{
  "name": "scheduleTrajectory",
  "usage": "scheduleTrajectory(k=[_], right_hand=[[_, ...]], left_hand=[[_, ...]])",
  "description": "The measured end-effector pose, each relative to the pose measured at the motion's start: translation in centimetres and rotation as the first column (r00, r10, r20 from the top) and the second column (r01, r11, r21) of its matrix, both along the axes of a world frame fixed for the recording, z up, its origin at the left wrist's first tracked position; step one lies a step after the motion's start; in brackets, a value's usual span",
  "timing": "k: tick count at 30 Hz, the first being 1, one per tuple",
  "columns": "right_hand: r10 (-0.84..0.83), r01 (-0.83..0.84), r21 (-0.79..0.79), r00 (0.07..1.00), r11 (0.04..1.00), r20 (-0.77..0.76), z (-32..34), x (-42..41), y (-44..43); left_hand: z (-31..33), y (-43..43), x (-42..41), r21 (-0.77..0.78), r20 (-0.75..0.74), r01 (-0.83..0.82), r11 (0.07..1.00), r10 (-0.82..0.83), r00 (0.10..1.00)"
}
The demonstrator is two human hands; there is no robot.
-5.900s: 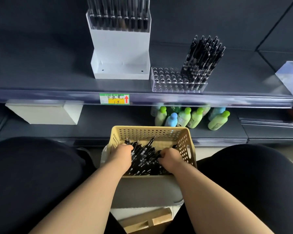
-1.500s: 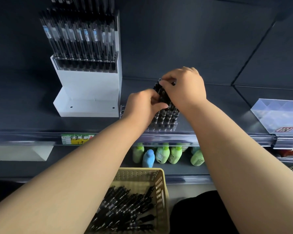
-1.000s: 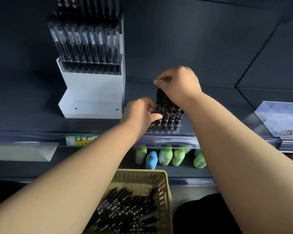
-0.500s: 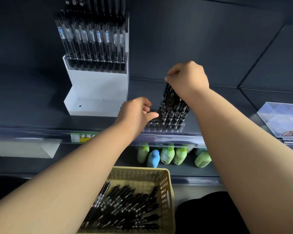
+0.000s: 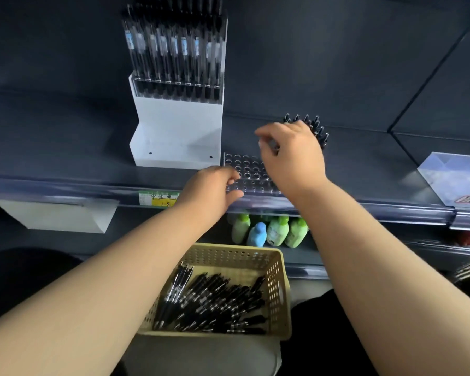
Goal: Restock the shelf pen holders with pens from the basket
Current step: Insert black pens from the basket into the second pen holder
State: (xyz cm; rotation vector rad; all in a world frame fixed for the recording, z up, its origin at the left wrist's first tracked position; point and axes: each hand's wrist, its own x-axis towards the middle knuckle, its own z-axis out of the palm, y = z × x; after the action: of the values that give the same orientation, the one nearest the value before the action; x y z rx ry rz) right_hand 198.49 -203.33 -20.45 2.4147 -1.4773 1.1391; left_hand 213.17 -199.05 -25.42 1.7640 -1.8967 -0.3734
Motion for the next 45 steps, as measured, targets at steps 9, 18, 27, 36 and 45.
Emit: scheduleTrajectory(k=[9, 18, 27, 36, 45], right_hand=[[0.103, -0.02, 0.384, 0.975, 0.923, -0.196, -10.1, 1.4, 8.2], [0.157, 0.316, 0.804, 0.882, 0.503, -0.444, -16.4, 1.0, 12.0], [0.272, 0.43, 0.867, 0.829, 0.25, -0.489, -20.0, 1.9, 13.0], [0.198, 0.45, 0.864, 0.847, 0.227, -0.494, -21.8, 2.6, 12.2], [0.054, 0.433, 0.874, 0.889, 0.222, -0.455, -23.0, 2.9, 11.4]], left_hand=[[-2.7, 5.8, 1.8, 0.178, 0.316, 0.07, 0.982, -0.124, 0.941], [-9.5, 10.3, 4.2, 0.427, 0.402, 0.004, 0.904, -0.194, 0.895], [-14.3, 10.7, 4.0, 0.624, 0.407, -0.076, 0.777, -0.24, 0.881], [-17.3, 9.6, 1.9, 0.695, 0.402, -0.044, 0.718, -0.337, 0.851], [-18.8, 8.4, 0.3, 0.733, 0.382, -0.073, 0.677, -0.32, 0.867]])
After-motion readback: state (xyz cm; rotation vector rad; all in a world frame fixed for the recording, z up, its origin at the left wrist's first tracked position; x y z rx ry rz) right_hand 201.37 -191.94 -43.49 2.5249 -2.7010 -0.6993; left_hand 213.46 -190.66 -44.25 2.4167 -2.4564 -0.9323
